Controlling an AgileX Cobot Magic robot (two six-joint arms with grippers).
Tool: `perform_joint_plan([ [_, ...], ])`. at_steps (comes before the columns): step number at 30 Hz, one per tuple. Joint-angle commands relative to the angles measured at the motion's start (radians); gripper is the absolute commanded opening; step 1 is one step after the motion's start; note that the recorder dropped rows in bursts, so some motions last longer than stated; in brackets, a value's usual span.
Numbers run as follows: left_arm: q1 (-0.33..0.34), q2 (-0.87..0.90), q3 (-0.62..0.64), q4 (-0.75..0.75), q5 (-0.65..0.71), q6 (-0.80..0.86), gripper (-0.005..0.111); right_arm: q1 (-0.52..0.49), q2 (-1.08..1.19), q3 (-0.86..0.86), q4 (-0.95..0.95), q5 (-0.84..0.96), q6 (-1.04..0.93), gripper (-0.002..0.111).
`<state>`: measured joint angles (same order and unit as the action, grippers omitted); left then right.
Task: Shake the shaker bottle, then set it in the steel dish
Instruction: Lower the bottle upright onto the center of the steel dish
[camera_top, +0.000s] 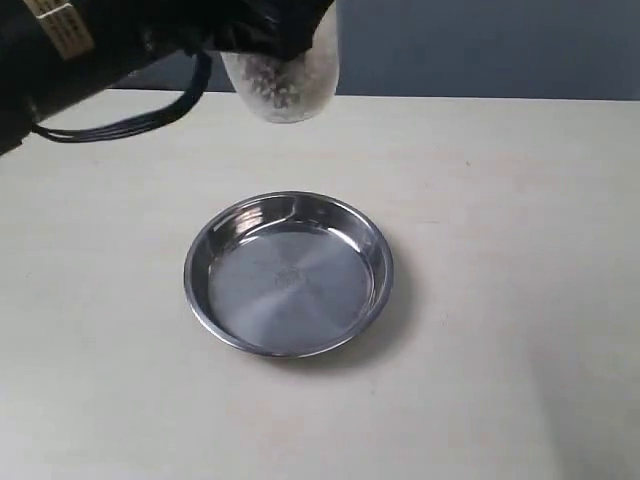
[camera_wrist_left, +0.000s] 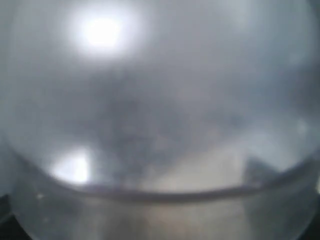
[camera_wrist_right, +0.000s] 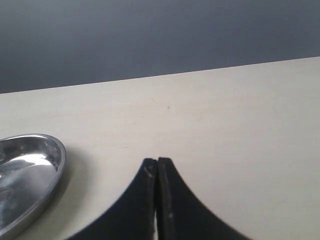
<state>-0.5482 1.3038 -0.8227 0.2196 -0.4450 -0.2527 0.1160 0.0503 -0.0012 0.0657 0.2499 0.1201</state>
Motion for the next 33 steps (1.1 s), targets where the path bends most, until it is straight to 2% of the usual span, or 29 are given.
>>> perform_joint_plan([
  [1, 0.018, 0.18, 0.154, -0.125, 0.024, -0.002, 0.0, 0.003, 0.004, 0.001, -0.001, -0.012, -0.004, -0.001],
  [6, 0.019, 0.164, 0.161, -0.11, -0.145, -0.012, 0.0, 0.003, 0.004, 0.001, -0.001, -0.019, -0.004, -0.001],
  [8, 0.019, 0.162, 0.161, -0.101, -0.238, 0.03, 0.0, 0.003, 0.004, 0.001, -0.001, -0.019, -0.004, -0.001],
  [10, 0.019, 0.176, 0.161, -0.074, -0.271, 0.059, 0.0, 0.003, 0.004, 0.001, -0.001, -0.019, -0.004, -0.001],
  [12, 0.02, 0.21, 0.172, -0.054, -0.334, 0.059, 0.0, 0.003, 0.004, 0.001, -0.001, -0.019, -0.004, -0.001],
  [16, 0.028, 0.319, 0.199, -0.066, -0.554, 0.048, 0.0, 0.003, 0.004, 0.001, -0.001, -0.019, -0.004, -0.001],
  [19, 0.028, 0.402, 0.199, -0.092, -0.646, 0.047, 0.0, 0.003, 0.004, 0.001, -0.001, -0.019, -0.004, -0.001],
  [33, 0.032, 0.633, 0.199, -0.161, -0.76, 0.048, 0.0, 0.003, 0.004, 0.001, -0.001, -0.014, -0.004, -0.001],
])
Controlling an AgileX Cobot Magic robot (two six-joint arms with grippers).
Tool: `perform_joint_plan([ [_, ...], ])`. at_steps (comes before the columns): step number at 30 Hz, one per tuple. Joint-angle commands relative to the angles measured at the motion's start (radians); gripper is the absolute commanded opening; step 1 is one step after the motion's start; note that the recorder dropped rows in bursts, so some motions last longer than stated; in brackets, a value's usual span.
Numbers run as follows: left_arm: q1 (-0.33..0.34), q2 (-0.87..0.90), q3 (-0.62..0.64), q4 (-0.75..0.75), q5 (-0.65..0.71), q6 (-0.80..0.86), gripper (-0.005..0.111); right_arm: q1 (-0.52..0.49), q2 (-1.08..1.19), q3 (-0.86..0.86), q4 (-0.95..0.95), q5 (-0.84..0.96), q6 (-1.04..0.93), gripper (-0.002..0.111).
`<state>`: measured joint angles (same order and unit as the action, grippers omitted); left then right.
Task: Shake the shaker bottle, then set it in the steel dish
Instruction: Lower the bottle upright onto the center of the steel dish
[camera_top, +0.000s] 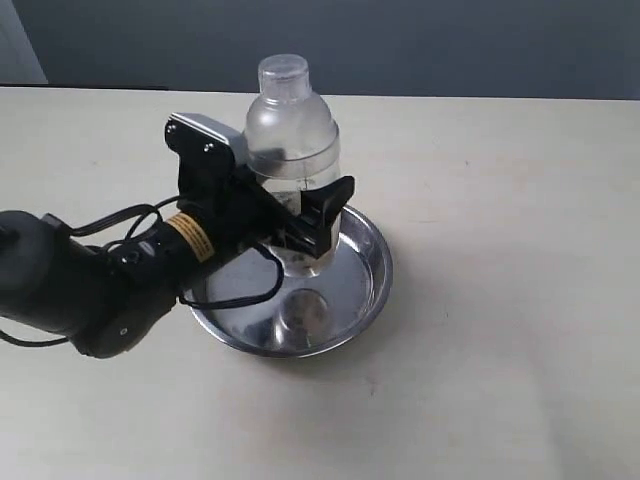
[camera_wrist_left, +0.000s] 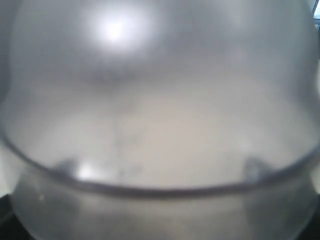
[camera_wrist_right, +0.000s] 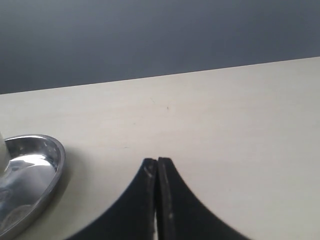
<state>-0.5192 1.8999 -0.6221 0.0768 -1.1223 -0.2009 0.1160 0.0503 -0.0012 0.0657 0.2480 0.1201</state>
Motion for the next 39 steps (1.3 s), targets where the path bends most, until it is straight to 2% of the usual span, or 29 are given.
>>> perform_joint_plan([
  [1, 0.003, 0.044, -0.002, -0.024, -0.083, -0.003, 0.0, 0.003, 0.004, 0.001, -0.001, -0.012, -0.004, -0.001],
  [29, 0.003, 0.124, -0.012, -0.047, -0.046, -0.001, 0.0, 0.003, 0.004, 0.001, -0.001, -0.011, -0.004, -0.001],
  [33, 0.003, 0.124, -0.012, -0.105, -0.048, -0.001, 0.0, 0.003, 0.004, 0.001, -0.001, -0.011, -0.004, -0.001],
  [39, 0.003, 0.124, -0.012, -0.113, -0.03, -0.003, 0.0, 0.003, 0.004, 0.001, -0.001, -0.011, -0.004, -0.001],
])
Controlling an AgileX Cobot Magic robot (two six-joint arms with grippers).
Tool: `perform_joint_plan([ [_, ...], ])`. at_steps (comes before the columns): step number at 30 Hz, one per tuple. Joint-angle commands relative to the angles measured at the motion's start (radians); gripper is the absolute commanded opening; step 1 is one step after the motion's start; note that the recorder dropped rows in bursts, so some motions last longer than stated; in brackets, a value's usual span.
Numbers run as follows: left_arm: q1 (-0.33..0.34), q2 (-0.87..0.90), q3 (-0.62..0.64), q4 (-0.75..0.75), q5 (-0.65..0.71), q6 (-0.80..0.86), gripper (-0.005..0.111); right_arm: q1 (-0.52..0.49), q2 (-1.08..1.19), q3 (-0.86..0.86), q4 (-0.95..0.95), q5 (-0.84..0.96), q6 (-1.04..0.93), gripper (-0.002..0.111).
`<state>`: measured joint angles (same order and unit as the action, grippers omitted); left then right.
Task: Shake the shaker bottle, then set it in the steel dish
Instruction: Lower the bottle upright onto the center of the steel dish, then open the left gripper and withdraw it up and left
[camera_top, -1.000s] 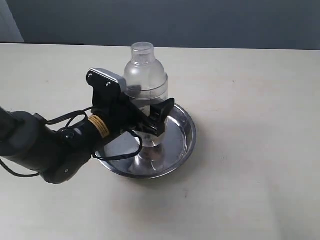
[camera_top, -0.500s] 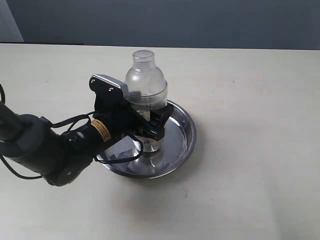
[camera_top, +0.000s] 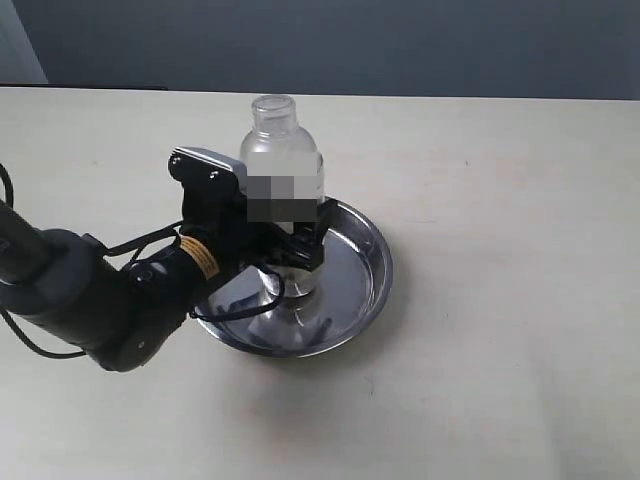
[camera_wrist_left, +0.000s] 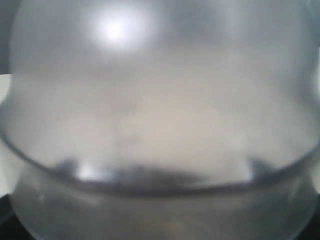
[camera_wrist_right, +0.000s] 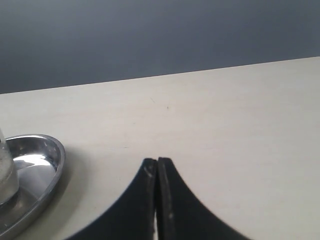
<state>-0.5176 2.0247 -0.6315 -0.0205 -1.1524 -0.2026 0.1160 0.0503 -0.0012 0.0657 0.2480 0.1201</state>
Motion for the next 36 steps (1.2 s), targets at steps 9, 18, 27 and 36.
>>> perform_joint_plan([
  [9, 0.002, 0.0, -0.003, 0.09, 0.016, 0.001, 0.033, 0.003, 0.004, 0.001, -0.001, -0.013, -0.004, -0.001],
  [18, 0.002, -0.016, -0.003, 0.103, 0.0, 0.001, 0.089, 0.003, 0.004, 0.001, -0.001, -0.013, -0.004, -0.001],
  [27, 0.019, -0.171, -0.003, 0.097, 0.058, 0.009, 0.093, 0.003, 0.004, 0.001, -0.001, -0.011, -0.004, -0.001],
  [36, 0.019, -0.26, -0.003, 0.076, 0.062, 0.058, 0.093, 0.003, 0.004, 0.001, -0.001, -0.014, -0.004, -0.001],
])
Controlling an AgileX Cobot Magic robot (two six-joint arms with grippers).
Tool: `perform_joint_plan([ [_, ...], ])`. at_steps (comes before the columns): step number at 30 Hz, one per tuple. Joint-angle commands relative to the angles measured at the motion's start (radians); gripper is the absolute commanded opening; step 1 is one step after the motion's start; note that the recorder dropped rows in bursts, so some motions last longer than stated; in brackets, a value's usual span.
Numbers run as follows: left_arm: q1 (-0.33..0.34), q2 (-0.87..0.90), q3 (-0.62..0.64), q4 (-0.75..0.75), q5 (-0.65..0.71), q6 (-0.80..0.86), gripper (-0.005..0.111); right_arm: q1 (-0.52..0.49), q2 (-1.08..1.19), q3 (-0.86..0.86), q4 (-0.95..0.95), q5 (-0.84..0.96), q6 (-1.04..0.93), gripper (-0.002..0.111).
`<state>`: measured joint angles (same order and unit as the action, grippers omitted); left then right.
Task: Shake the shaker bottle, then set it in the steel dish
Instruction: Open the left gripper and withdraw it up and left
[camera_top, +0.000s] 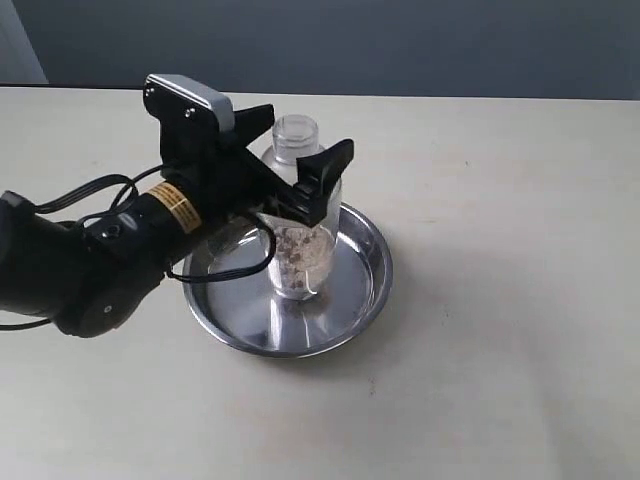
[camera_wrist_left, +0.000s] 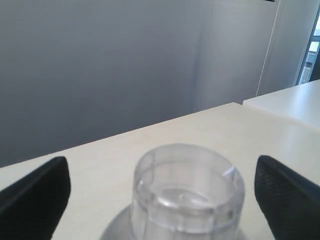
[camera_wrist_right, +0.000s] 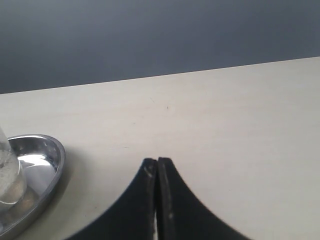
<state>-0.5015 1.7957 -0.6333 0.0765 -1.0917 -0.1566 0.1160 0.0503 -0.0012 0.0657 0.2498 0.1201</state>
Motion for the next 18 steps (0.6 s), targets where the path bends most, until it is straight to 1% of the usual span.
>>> perform_joint_plan([
  [1, 0.003, -0.04, -0.001, -0.023, 0.009, 0.012, 0.093, 0.003, 0.004, 0.001, -0.001, -0.016, -0.004, -0.001],
  [8, 0.003, -0.13, -0.001, -0.049, 0.047, 0.065, 0.092, 0.003, 0.004, 0.001, -0.001, -0.016, -0.004, -0.001],
  [10, 0.003, -0.188, -0.001, -0.052, 0.098, 0.091, 0.086, 0.003, 0.004, 0.001, -0.001, -0.016, -0.004, -0.001],
  [11, 0.003, -0.218, -0.001, -0.052, 0.129, 0.109, 0.081, 0.003, 0.004, 0.001, -0.001, -0.016, -0.004, -0.001],
  [14, 0.003, -0.345, -0.001, -0.048, 0.28, 0.171, 0.055, 0.003, 0.004, 0.001, -0.001, -0.016, -0.004, -0.001],
  [16, 0.003, -0.454, -0.001, -0.061, 0.433, 0.22, 0.033, 0.003, 0.004, 0.001, -0.001, -0.014, -0.004, -0.001],
  [18, 0.003, -0.566, -0.001, -0.138, 0.576, 0.29, 0.012, 0.003, 0.004, 0.001, -0.001, -0.014, -0.004, -0.001],
])
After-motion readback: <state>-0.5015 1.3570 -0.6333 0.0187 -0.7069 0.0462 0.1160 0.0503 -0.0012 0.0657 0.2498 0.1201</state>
